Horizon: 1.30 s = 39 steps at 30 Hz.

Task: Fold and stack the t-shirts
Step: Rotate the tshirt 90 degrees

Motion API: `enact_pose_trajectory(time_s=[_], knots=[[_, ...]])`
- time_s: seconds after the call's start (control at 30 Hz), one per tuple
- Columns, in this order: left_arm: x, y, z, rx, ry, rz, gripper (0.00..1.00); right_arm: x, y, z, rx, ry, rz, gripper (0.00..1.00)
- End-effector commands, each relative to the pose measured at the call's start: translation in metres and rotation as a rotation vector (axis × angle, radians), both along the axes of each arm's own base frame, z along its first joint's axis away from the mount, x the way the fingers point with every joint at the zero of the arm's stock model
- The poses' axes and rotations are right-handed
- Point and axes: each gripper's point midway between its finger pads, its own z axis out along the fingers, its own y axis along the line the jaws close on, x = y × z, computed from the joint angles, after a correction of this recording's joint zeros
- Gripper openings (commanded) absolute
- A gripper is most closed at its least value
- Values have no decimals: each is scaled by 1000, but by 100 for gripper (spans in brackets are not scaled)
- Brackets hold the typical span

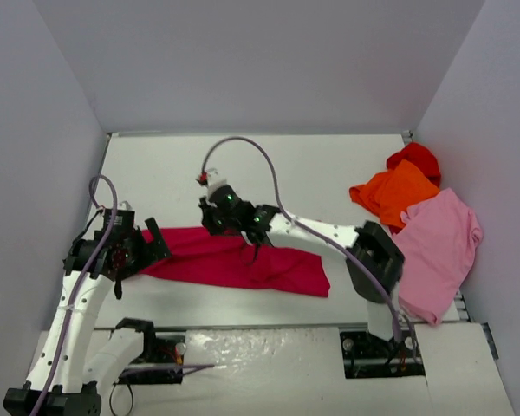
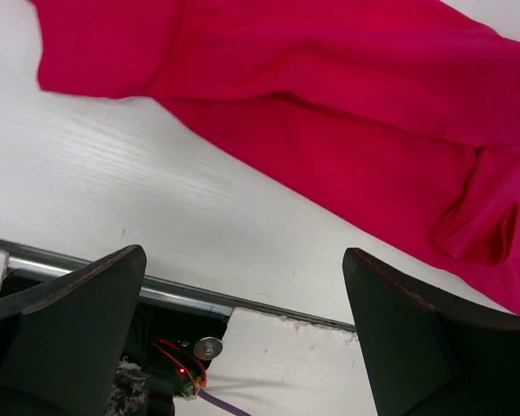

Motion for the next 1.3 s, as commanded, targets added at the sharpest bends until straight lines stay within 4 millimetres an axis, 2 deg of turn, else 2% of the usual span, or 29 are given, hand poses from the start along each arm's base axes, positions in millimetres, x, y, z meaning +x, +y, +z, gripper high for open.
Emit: enact_pose_trajectory(time_s=[0.0,0.03,0.07,0.23,0.3,0.43,0.53,0.7,0.9,1.13,1.17,1.27], knots=[[56,-39,12,-141,-72,-145,86,10,-90,24,-31,-49,-304,0],[62,-46,9,-172,-68,-155,82,8,-103,22,-32,-35,-335,0],[69,-52,8,-195,-74,-164,73,7,-115,21,-33,-24,-360,0],[98,-78,-6,-263,-65,-209,24,-6,-167,-2,-94,49,-490,0],[106,-85,-18,-261,-26,-229,15,-11,-179,-12,-118,73,-517,0],[121,-94,-31,-262,-1,-255,14,-21,-196,-33,-173,118,-555,0],[141,-109,-42,-289,-4,-282,10,-27,-213,-50,-210,147,-604,0],[153,-136,-78,-338,79,-335,1,-28,-224,-67,-250,176,-625,0],[145,-163,-103,-379,146,-387,1,-23,-239,-92,-309,238,-657,0],[126,-159,-121,-371,176,-365,1,-13,-245,-116,-368,288,-675,0],[120,-158,-125,-371,194,-355,1,-11,-243,-114,-366,284,-672,0],[103,-160,-136,-379,217,-343,1,-4,-247,-127,-397,307,-678,0]])
